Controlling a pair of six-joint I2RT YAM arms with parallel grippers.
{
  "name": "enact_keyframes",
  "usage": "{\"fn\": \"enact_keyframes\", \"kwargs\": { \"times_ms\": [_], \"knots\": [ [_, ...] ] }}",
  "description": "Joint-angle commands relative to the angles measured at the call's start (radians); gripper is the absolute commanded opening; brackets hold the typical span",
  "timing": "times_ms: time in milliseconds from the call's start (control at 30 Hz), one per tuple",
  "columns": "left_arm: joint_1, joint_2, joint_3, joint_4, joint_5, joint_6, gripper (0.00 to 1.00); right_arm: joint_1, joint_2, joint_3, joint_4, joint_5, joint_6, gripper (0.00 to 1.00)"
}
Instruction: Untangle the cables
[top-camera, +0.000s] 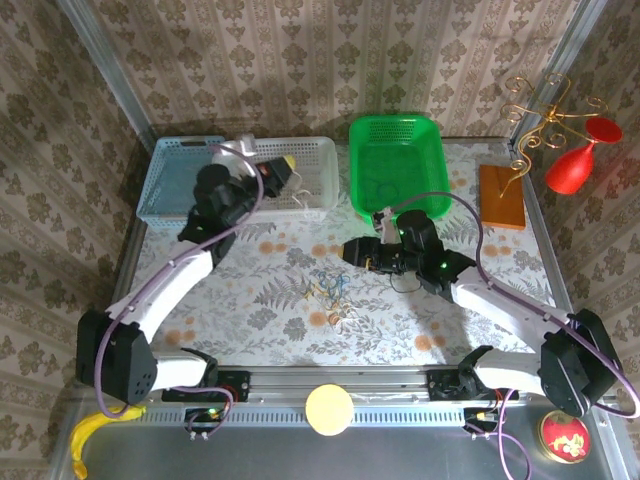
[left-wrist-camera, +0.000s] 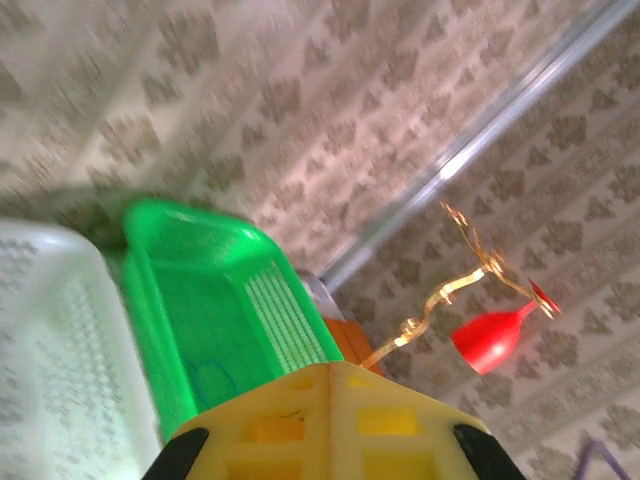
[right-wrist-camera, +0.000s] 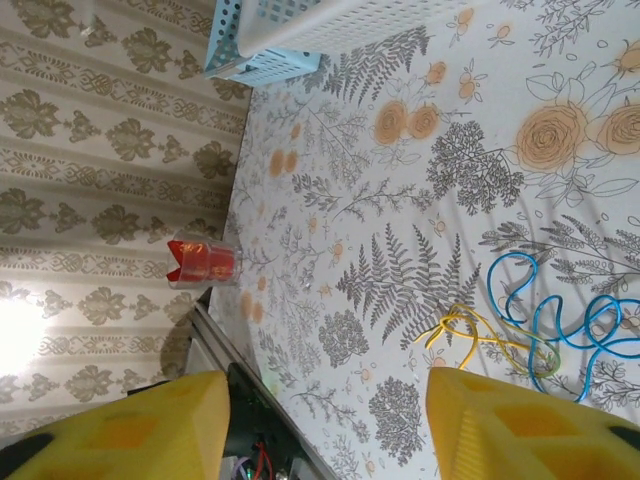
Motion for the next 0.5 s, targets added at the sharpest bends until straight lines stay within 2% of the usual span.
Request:
{"fn": "enact_keyframes", "kwargs": {
  "times_ms": [0, 267, 467],
  "knots": [
    [0.098, -0.039, 0.108, -0.145, 0.058, 0.12, 0.0, -0.004, -0.05, -0.011, -0.016, 0.041, -0.015, 0.59],
    [0.371, 0.048, 0.325, -0.298, 0.051, 0.236, 0.0, -0.009, -0.083, -0.009, -0.088, 0.067, -0.05, 0.63],
    [0.497, 0.141, 0.379, -0.319, -0.039, 0.323, 0.0, -0.009, -0.081, -0.007, -0.127, 0.079, -0.069, 0.64]
  ]
}}
